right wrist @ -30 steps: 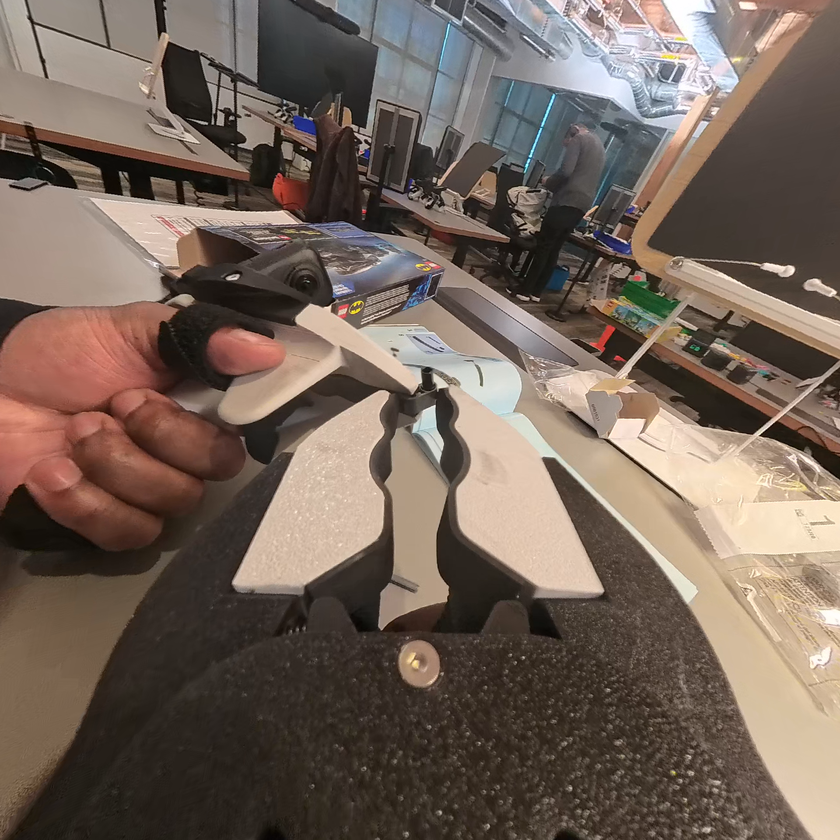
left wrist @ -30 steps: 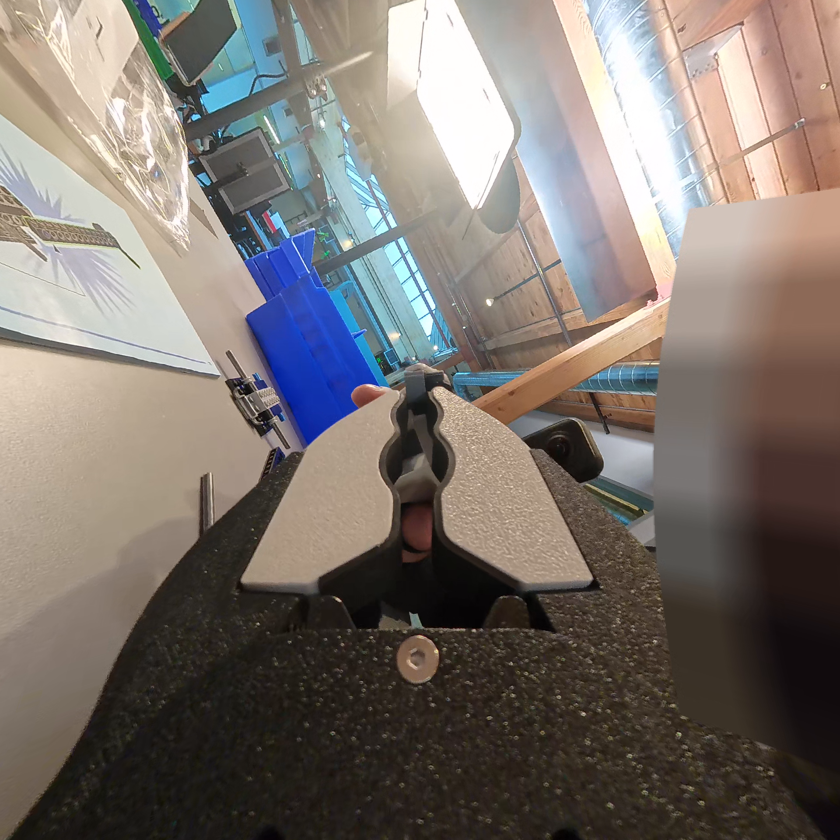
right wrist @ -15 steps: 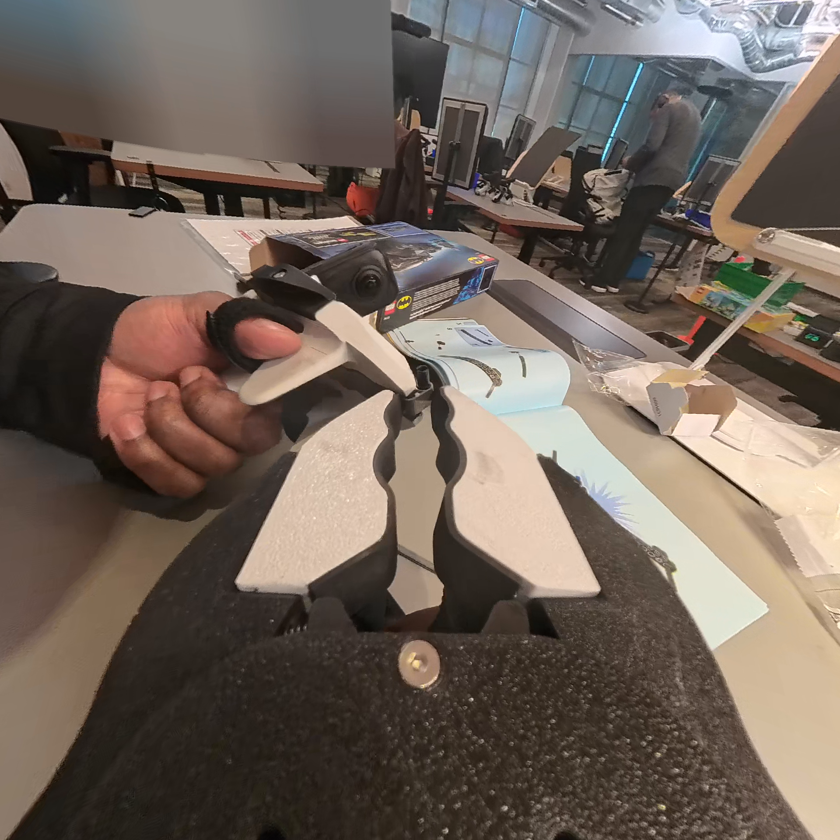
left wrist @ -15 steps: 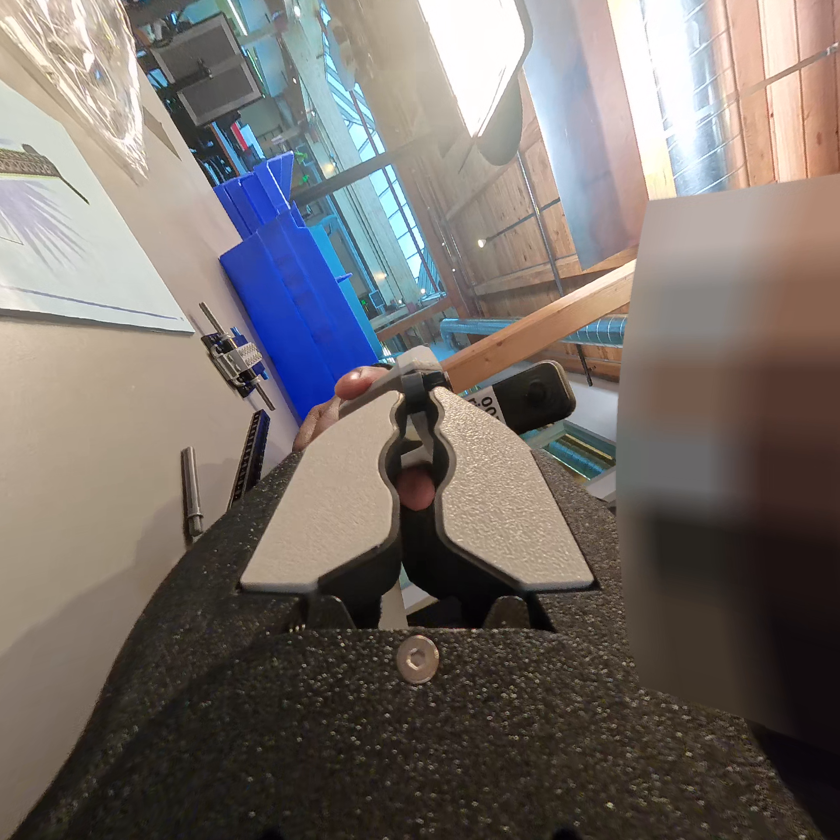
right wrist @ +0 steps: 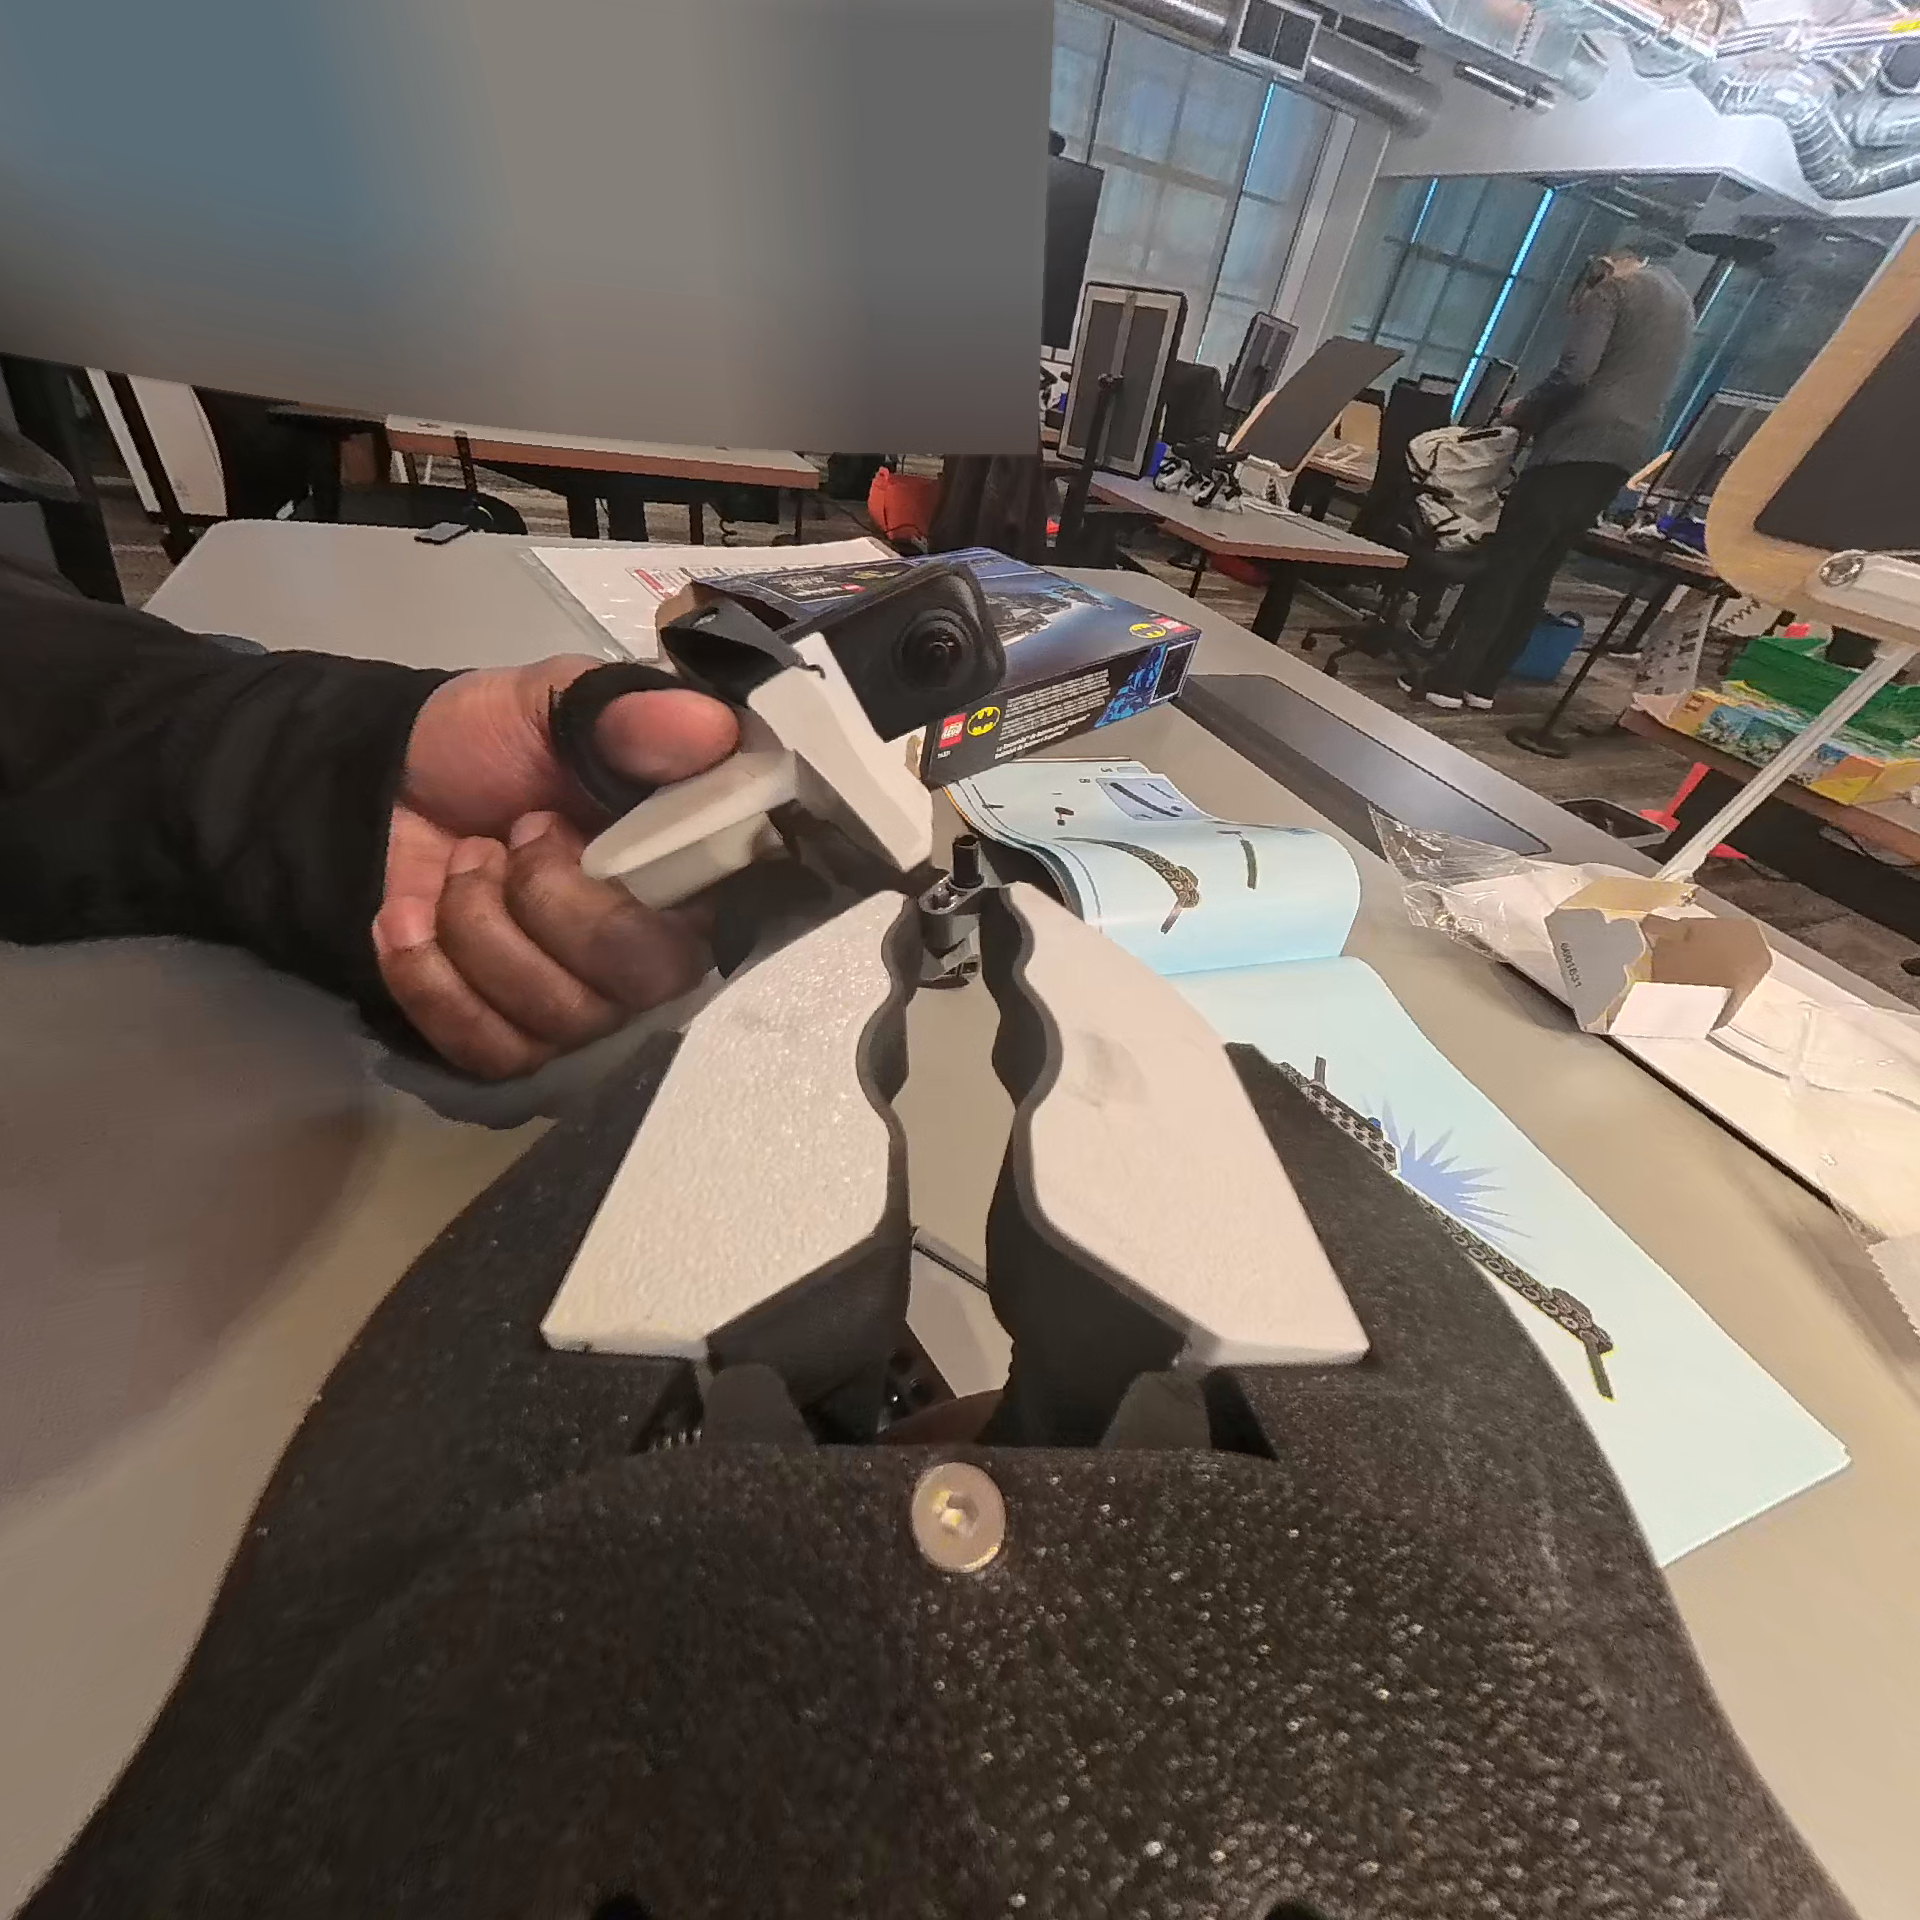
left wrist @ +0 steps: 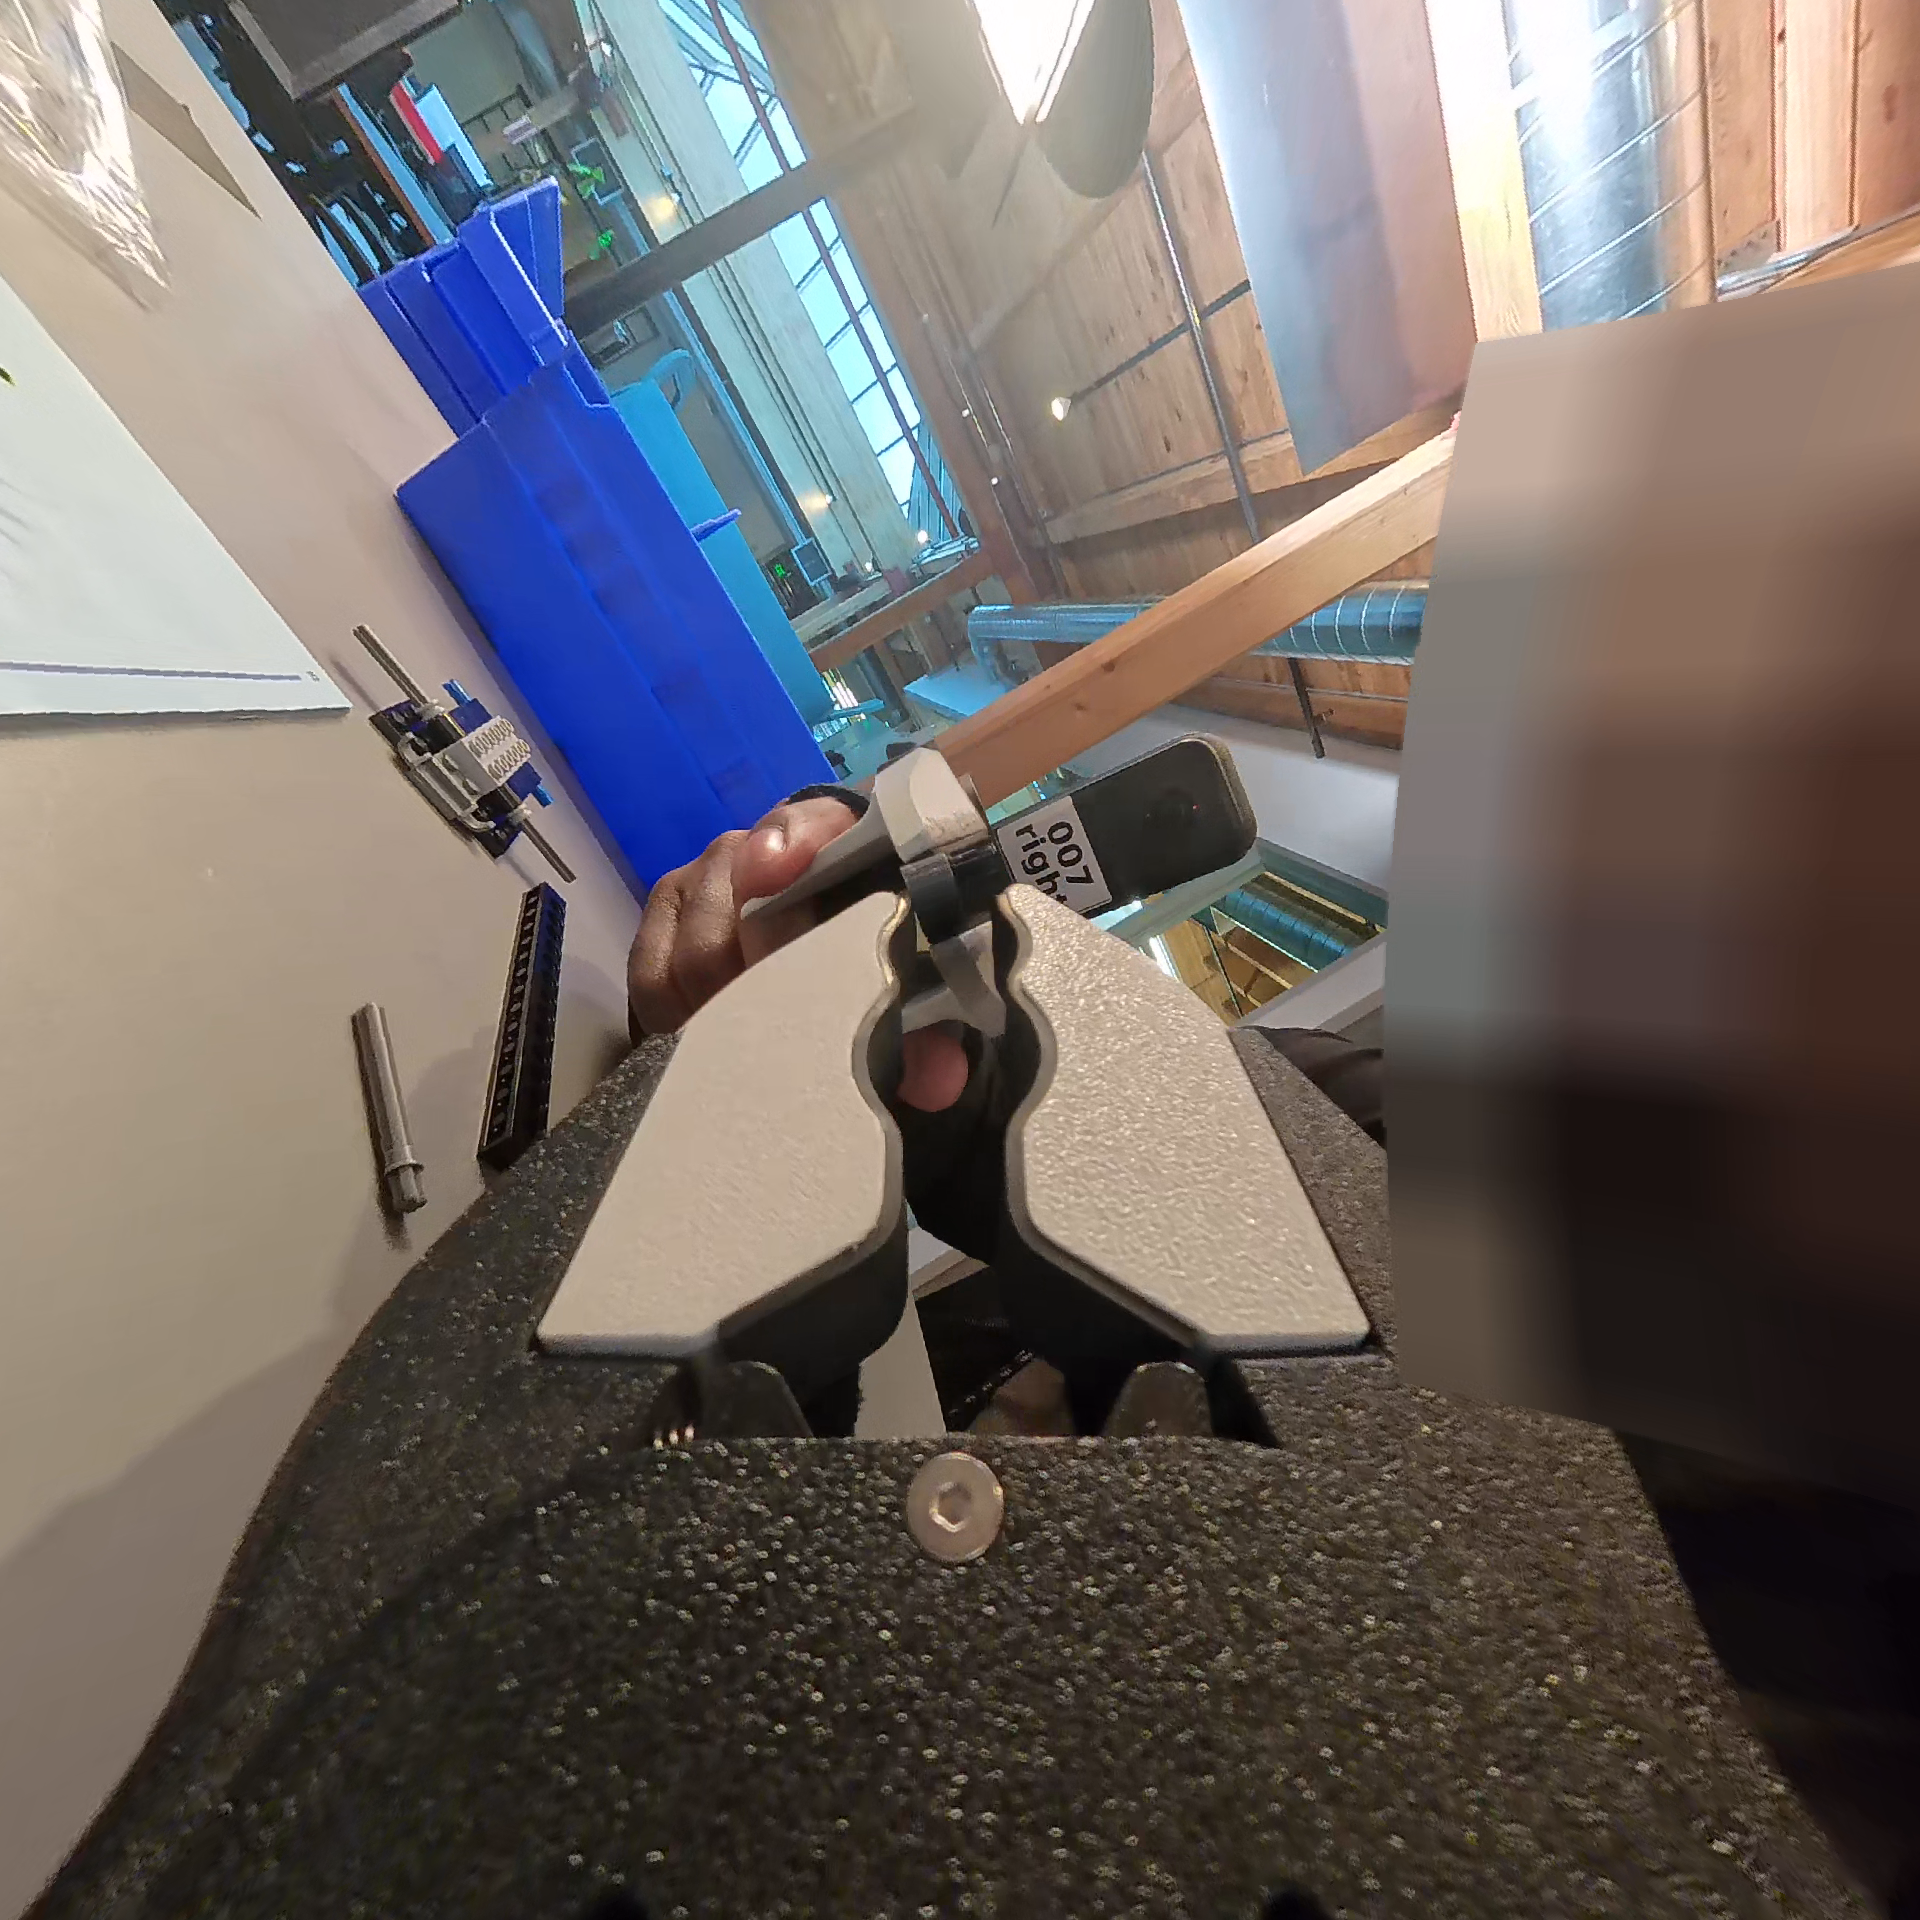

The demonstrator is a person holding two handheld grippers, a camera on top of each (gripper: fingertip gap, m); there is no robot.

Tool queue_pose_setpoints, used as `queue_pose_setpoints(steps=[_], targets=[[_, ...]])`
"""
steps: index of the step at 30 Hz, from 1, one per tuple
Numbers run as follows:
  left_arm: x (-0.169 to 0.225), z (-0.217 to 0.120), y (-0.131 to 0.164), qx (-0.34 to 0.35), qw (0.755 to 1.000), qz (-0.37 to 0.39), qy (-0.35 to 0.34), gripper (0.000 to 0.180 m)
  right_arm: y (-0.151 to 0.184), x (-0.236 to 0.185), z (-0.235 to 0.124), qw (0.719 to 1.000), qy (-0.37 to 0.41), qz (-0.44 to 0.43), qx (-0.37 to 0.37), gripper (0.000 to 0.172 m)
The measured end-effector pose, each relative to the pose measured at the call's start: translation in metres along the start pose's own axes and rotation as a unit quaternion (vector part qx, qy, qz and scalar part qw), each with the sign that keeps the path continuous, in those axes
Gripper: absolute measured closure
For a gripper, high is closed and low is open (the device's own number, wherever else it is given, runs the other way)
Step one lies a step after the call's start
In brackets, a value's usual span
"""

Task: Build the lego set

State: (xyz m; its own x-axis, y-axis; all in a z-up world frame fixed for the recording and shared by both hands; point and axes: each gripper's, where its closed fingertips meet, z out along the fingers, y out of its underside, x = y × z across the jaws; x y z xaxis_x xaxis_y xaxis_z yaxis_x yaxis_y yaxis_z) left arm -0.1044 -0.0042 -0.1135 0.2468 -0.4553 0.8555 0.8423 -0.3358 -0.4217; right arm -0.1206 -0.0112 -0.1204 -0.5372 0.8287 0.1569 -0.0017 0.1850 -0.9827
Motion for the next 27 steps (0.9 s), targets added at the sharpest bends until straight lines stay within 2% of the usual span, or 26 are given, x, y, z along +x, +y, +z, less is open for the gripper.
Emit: queue_pose_setpoints(steps=[8, 12, 15, 19, 22, 27], targets=[[-0.001, -0.007, -0.004, -0.013, 0.999, 0.03, -0.02, 0.165, 0.001, -0.003, 0.0, 1.0, -0.009, -0.004, -0.001, 0.163], [0.002, -0.014, -0.008, -0.037, 0.988, 0.137, -0.06, 0.166, 0.0, -0.006, -0.002, 1.0, -0.02, -0.002, 0.002, 0.163], [0.008, -0.02, -0.012, -0.052, 0.958, 0.266, -0.095, 0.167, -0.002, -0.011, -0.004, 0.999, -0.041, 0.007, 0.01, 0.164], [0.014, -0.022, -0.004, -0.095, 0.897, 0.415, -0.121, 0.169, -0.006, -0.018, -0.006, 0.997, -0.069, 0.023, 0.022, 0.164], [0.012, -0.021, 0.004, -0.122, 0.866, 0.468, -0.126, 0.17, -0.008, -0.023, -0.008, 0.995, -0.089, 0.037, 0.03, 0.164], [0.014, -0.019, 0.017, -0.142, 0.853, 0.492, -0.099, 0.17, -0.01, -0.033, -0.01, 0.991, -0.122, 0.048, 0.036, 0.164]])
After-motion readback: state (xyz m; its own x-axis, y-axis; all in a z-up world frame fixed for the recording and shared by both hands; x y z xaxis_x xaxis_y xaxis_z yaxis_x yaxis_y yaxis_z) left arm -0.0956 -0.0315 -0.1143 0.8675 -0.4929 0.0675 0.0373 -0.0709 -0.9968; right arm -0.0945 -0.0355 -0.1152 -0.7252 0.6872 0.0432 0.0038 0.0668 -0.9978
